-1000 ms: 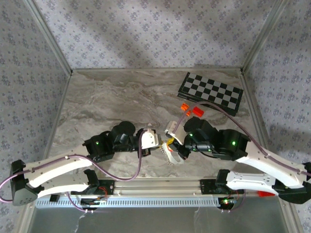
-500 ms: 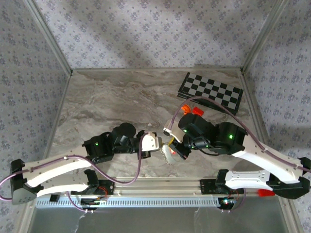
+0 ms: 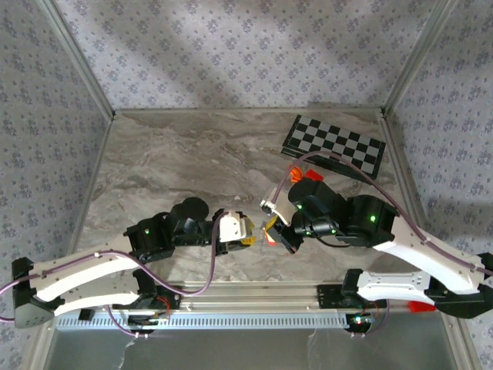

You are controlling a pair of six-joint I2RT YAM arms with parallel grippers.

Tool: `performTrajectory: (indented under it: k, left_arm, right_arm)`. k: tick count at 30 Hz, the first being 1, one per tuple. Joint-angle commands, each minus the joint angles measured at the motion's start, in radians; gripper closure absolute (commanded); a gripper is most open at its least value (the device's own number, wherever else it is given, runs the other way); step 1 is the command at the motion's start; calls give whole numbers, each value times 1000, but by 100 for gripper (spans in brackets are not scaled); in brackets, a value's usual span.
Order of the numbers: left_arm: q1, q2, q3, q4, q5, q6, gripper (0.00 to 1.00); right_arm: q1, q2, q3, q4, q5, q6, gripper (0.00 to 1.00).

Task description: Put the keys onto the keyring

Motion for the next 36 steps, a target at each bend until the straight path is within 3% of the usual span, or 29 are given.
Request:
performTrajectory:
  k: [1,23,36]
  left_arm:
    - [0,-23,0,48,29,-26,67]
    - [4,8,28,102,54,-27,66]
    - [8,12,25,143,77,-45,79]
  right_arm:
    - [-6,-17,9,19,-26,15,100]
    - [-5,-26,-21,88,-82,-26,100]
    - [-3,-38,-30,102,-99,-26,100]
